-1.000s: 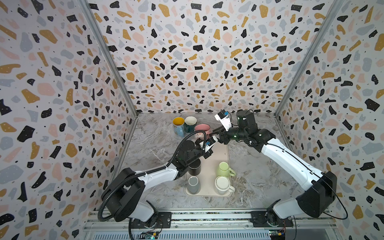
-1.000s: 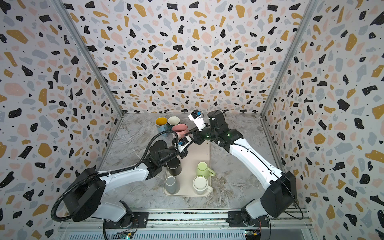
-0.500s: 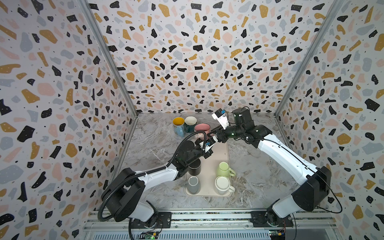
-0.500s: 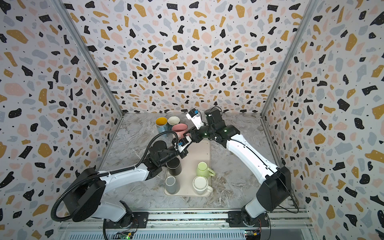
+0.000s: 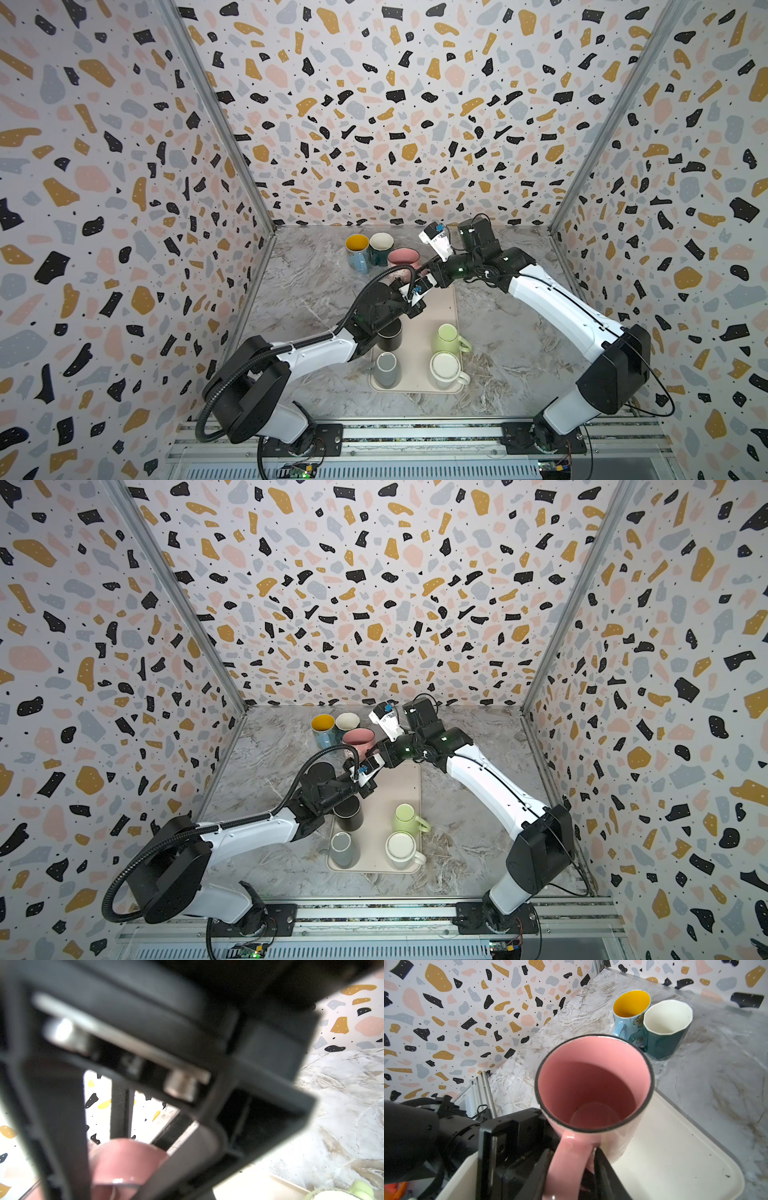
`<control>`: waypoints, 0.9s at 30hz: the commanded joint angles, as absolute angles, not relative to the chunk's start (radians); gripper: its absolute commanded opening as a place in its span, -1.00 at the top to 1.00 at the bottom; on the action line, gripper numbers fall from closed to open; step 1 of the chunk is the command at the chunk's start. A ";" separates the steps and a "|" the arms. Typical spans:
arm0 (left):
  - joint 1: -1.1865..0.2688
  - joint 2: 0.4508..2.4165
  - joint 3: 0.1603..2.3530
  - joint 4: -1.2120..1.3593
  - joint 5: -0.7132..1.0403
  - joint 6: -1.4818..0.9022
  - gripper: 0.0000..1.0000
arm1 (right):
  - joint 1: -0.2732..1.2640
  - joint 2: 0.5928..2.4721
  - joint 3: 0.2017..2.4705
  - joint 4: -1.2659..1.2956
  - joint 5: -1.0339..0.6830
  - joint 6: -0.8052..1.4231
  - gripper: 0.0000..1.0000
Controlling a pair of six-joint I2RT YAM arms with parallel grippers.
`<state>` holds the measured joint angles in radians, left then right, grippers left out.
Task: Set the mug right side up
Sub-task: 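Close the right gripper on the pink mug's handle while the left gripper holds it, then open the left gripper and pull back while the right gripper carries the pink mug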
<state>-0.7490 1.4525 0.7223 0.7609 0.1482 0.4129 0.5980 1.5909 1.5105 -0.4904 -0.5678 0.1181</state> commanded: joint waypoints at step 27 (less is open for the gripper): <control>-0.774 1.336 0.750 0.823 0.003 0.485 0.19 | 0.585 1.532 1.455 -0.334 -0.481 0.207 1.00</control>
<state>-0.7765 1.3869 0.7136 0.6781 0.0338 0.4747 0.5823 1.6051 1.4590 -0.3958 -0.4660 0.1970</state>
